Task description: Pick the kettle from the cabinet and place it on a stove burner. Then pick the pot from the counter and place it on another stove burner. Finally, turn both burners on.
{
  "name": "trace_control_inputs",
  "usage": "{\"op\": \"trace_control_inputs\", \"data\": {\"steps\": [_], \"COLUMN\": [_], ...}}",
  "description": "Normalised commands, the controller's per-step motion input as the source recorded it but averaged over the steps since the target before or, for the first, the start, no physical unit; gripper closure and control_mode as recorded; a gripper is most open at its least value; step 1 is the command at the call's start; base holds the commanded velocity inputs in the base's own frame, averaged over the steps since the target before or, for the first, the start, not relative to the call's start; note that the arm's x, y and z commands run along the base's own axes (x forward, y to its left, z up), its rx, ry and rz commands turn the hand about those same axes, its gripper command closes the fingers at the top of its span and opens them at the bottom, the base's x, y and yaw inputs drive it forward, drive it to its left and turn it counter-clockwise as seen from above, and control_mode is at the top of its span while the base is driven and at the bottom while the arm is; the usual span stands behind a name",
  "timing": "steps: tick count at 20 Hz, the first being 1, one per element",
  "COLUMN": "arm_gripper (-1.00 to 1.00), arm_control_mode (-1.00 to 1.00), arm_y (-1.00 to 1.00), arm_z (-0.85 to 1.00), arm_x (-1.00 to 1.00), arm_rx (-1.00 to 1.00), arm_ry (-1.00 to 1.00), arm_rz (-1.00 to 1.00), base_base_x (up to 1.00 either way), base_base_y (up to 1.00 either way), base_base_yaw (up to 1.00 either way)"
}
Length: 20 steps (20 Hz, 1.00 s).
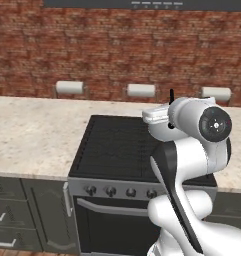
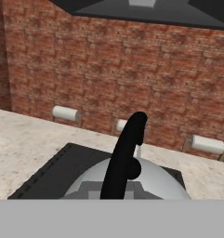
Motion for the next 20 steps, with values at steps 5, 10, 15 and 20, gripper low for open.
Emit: {"op": "trace_control_inputs", "data": {"steps": [5, 10, 15, 20], "arm_gripper": [1.0, 1.0, 1.0, 1.0], "arm_control_mode": [1.0, 1.0, 1.0, 1.0], "arm_y": [0.0, 0.0, 0.0, 0.0], "arm_z": [0.0, 0.0, 0.0, 0.0], "arm_x": [0.0, 0.0, 0.0, 0.0], "arm_rx": [0.0, 0.0, 0.0, 0.0], "arm_ry": [0.0, 0.0, 0.0, 0.0], "arm_rz": [0.0, 0.0, 0.0, 0.0], "base_base_x": [0.08, 0.41, 0.55, 0.7], "base_base_y": [-0.23, -0.17, -0.11, -0.18], "base_base_yaw": [-0.03, -0.03, -0.03, -0.02]}}
